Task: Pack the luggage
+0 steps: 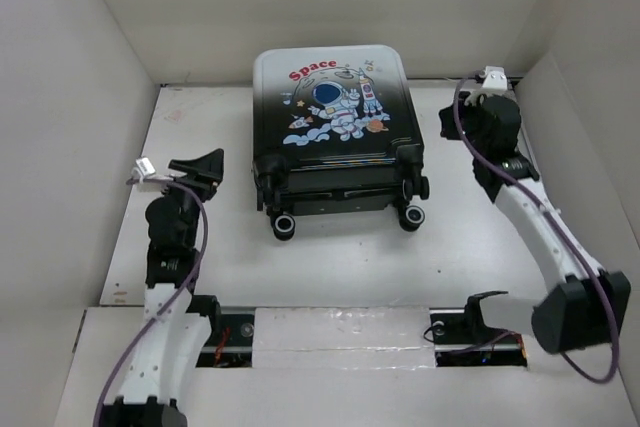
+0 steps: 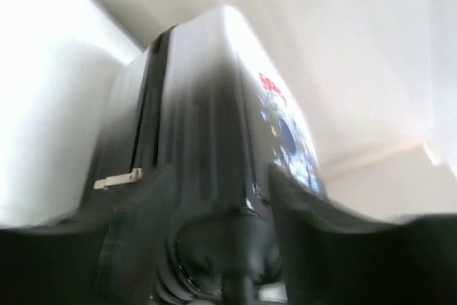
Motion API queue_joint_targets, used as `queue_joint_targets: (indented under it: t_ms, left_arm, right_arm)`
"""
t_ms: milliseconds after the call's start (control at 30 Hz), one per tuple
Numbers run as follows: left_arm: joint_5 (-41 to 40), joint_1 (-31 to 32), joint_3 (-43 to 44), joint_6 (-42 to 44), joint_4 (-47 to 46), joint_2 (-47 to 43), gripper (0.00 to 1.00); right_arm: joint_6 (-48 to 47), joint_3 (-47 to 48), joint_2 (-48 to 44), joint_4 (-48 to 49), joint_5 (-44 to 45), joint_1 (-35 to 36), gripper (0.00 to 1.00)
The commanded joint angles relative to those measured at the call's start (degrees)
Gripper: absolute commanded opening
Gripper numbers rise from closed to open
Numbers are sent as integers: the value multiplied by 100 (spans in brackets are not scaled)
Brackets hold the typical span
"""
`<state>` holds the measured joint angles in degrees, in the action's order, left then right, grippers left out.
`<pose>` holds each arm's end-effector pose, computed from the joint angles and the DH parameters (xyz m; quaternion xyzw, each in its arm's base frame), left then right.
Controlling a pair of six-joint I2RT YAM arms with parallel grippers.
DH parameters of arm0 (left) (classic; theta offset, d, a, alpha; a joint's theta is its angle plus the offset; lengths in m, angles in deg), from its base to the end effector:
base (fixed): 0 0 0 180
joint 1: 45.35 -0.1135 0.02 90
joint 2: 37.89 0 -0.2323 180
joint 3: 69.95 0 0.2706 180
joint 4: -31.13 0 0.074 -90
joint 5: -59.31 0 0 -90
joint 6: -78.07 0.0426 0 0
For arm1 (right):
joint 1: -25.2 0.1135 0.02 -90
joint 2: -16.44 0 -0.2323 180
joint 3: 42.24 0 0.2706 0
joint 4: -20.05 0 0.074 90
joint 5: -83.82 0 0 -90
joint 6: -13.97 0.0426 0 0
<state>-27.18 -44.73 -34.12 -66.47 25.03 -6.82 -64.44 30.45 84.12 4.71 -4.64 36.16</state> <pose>0.2051 -0.0048 0.2778 -0.2676 0.5782 -0.3740 0.6739 0.3105 0.0590 0.3311 0.0128 0.7678 0.1151 0.6302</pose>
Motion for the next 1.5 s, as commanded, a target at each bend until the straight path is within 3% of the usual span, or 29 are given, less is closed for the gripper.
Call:
queue_joint_targets:
  t_ms: [0, 33, 67, 167, 233, 400, 633, 800, 867, 967, 1133, 1233, 1300, 1467]
  left_arm:
    - [-291, -10, 430, -91, -269, 1248, 40]
    - [-124, -10, 692, -187, -357, 1661, 35]
    - [87, -62, 808, -240, -637, 2466, 23]
    - [922, -115, 1099, -363, -1113, 3429, 6]
    - [1011, 25, 1160, -364, -1457, 3906, 4]
    - [818, 597, 1196, 92, -1457, 3986, 0]
    - [880, 1632, 888, 628, -1457, 3705, 0]
    - [503, 3099, 756, 919, -1115, 3432, 0]
    - [248, 3800, 704, 971, -1044, 3310, 0]
    - [-78, 4313, 755, 972, -877, 3309, 0]
    - [-577, 5375, 888, 919, -903, 3204, 0]
    - [-1044, 5859, 1037, 919, -658, 2889, 7]
    - [-1422, 6028, 1037, 919, -604, 2669, 13]
    - [-1423, 6081, 677, 735, -676, 2036, 20]
  right_arm:
    - [-114, 593, 867, 6, -900, -445, 3]
    - [-114, 691, 1313, 6, -1032, -515, 5]
    - [-114, 796, 1527, 6, -1164, -568, 5]
    - [-114, 1122, 2150, 6, -1410, -630, 5]
    - [-114, 1480, 2450, -81, -1551, -499, 6]
    - [-517, 2518, 3443, -634, -1674, -121, 6]
    - [-781, 4030, 4612, -1031, -2535, 643, 5]
    - [-905, 4953, 4930, -1215, -2712, 1223, 6]
    - [-905, 4955, 4826, -1268, -2712, 1224, 6]
    - [-905, 4761, 4545, -1048, -2712, 1224, 9]
    - [-974, 5120, 4780, -1677, -2773, 1110, 23]
    - [-1080, 5788, 5097, -2049, -2773, 1110, 34]
    - [-1080, 6219, 5220, -2190, -2886, 1048, 38]
    - [-967, 7765, 5739, -2937, -3247, 733, 52]
